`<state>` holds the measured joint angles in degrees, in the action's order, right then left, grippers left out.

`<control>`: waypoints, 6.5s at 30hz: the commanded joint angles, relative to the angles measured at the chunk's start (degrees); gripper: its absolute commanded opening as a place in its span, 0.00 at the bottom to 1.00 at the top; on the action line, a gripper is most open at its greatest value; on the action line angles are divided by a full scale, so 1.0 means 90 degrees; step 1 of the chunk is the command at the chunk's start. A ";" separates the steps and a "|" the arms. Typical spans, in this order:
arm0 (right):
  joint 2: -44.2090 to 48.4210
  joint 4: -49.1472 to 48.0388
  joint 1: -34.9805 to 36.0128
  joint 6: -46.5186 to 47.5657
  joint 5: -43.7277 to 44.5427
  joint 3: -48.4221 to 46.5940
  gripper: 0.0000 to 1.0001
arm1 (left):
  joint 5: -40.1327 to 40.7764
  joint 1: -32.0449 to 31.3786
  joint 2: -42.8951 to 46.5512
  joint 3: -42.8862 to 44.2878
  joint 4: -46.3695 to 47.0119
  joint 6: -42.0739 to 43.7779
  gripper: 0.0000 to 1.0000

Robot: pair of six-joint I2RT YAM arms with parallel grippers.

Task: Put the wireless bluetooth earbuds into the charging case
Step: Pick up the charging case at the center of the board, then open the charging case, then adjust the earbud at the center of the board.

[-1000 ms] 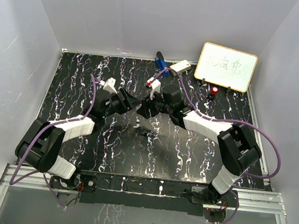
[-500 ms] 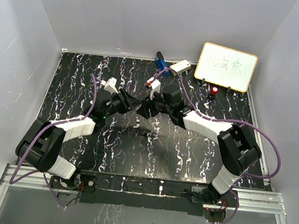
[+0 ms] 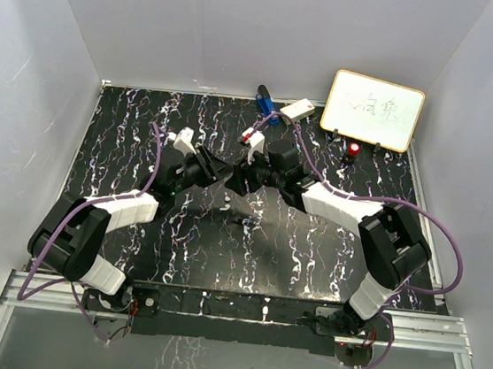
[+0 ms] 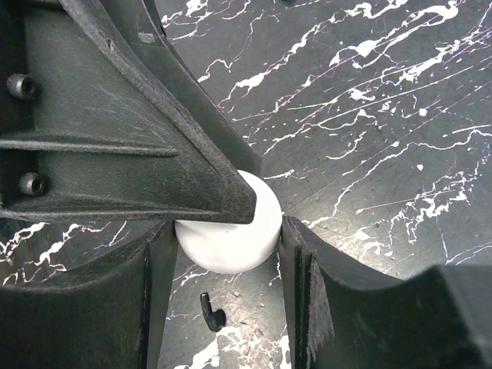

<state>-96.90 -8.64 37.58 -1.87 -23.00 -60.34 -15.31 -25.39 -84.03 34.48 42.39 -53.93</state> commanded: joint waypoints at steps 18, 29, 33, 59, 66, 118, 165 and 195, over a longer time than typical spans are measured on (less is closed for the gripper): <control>0.0219 -0.0592 0.0051 -0.0603 -0.0085 -0.0364 0.00 | 0.0302 -0.0114 0.0136 -0.0204 0.0672 -0.0147 0.35; 0.0193 -0.0658 0.0048 -0.0736 -0.0080 -0.0357 0.00 | 0.0496 -0.0125 0.0260 -0.0390 0.0878 -0.0228 0.32; 0.0205 -0.0656 0.0047 -0.0730 -0.0071 -0.0357 0.00 | 0.0574 -0.0121 0.0343 -0.0455 0.0956 -0.0228 0.32; 0.0245 -0.0660 0.0045 -0.0699 -0.0115 -0.0342 0.00 | 0.0510 -0.0129 0.0269 -0.0471 0.1172 -0.0287 0.00; 0.0219 -0.0561 0.0043 -0.0712 -0.0060 -0.0420 0.34 | 0.0610 -0.0128 0.0357 -0.0488 0.1054 -0.0287 0.00; 0.0921 0.0445 -0.0228 -0.2312 0.1347 -0.0175 0.96 | 0.0940 0.0008 0.0002 -0.0928 0.2834 -0.1330 0.00; 0.0507 0.0604 -0.0198 -0.2031 0.1528 0.0272 0.97 | 0.1466 0.0271 0.1255 -0.1823 0.2310 -0.1988 0.00; -0.0920 0.1952 0.0377 -0.1508 0.2215 -0.1192 0.58 | 0.2558 0.0426 0.1133 -0.3008 0.4290 -0.3158 0.00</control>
<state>-101.06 6.57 38.89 -15.99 -6.87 -66.76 7.22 -21.80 -74.04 7.79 76.12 -81.54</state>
